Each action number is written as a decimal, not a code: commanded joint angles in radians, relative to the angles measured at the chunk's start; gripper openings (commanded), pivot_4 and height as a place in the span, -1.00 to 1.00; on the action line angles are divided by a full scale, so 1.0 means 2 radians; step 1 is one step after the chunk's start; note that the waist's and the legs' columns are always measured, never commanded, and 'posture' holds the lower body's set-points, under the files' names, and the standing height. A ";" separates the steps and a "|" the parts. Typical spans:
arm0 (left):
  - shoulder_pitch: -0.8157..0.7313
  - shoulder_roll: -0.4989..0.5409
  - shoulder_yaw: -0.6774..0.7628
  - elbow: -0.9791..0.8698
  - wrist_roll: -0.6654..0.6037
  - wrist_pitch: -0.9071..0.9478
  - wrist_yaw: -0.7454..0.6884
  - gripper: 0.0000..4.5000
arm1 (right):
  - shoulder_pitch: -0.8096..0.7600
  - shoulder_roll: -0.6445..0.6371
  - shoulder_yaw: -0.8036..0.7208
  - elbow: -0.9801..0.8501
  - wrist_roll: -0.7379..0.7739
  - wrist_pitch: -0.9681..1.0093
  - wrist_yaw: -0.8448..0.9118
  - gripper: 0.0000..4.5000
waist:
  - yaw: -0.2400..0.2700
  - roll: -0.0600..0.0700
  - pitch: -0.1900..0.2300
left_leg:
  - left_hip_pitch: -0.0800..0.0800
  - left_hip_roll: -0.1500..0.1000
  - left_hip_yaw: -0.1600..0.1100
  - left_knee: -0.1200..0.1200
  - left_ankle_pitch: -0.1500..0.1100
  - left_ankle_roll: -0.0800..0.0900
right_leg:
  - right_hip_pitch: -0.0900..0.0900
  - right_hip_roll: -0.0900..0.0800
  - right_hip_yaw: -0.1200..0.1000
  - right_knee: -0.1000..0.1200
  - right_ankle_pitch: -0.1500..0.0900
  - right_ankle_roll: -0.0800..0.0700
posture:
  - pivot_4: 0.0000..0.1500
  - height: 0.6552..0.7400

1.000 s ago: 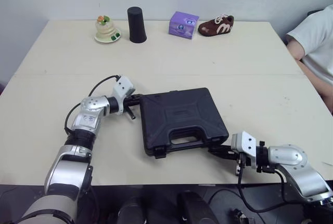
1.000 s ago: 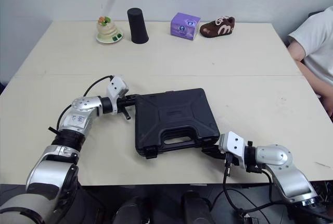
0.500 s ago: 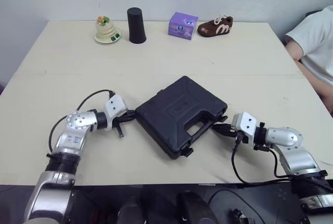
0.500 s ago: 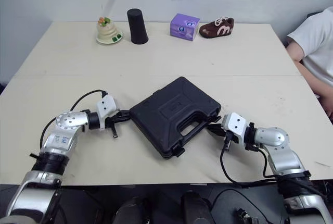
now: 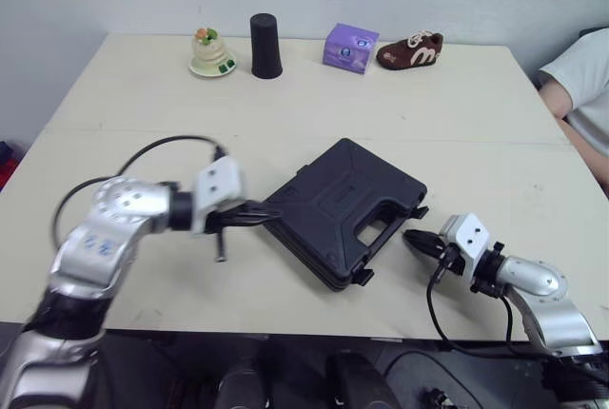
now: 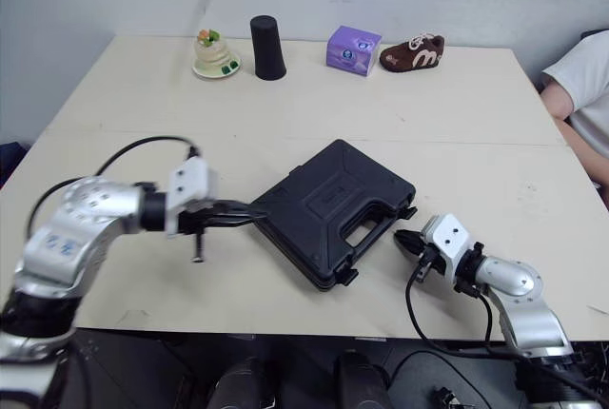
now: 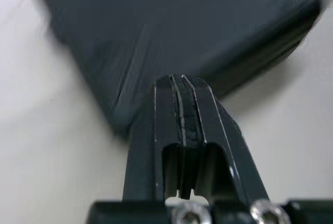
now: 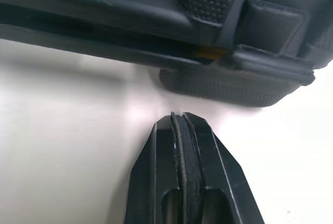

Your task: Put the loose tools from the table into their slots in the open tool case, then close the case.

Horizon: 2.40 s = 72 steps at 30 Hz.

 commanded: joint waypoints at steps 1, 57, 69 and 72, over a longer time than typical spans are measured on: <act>-0.059 -0.065 -0.066 0.051 0.028 -0.038 0.008 -1.00 | -0.002 0.015 -0.007 -0.023 0.004 0.016 -0.022 -0.96 | 0.000 0.000 0.000 | 0.000 0.000 0.000 0.000 0.000 0.000 | 0.000 0.000 0.000 0.000 0.000 0.000 | 1.00 1.00; -0.220 -0.328 -0.162 0.609 0.244 -0.200 0.085 -1.00 | -0.027 0.029 -0.036 -0.099 0.026 0.082 -0.047 -0.96 | -0.012 -0.006 -0.009 | 0.000 0.000 -0.001 -0.002 -0.001 0.001 | 0.001 -0.001 0.003 -0.003 0.000 0.001 | 1.00 1.00; -0.219 -0.327 -0.163 0.614 0.249 -0.193 0.083 -1.00 | -0.059 0.034 -0.023 -0.078 0.014 0.080 -0.027 -0.96 | -0.014 -0.007 -0.010 | 0.001 0.001 -0.001 -0.002 -0.001 0.000 | 0.001 -0.001 0.003 -0.003 0.000 0.001 | 1.00 1.00; -0.218 -0.321 -0.168 0.616 0.257 -0.193 0.084 -1.00 | -0.059 0.032 -0.017 -0.083 0.009 0.082 -0.021 -0.96 | -0.014 -0.007 -0.010 | 0.001 0.001 -0.001 -0.002 -0.001 0.000 | 0.001 -0.001 0.003 -0.003 0.000 0.001 | 1.00 1.00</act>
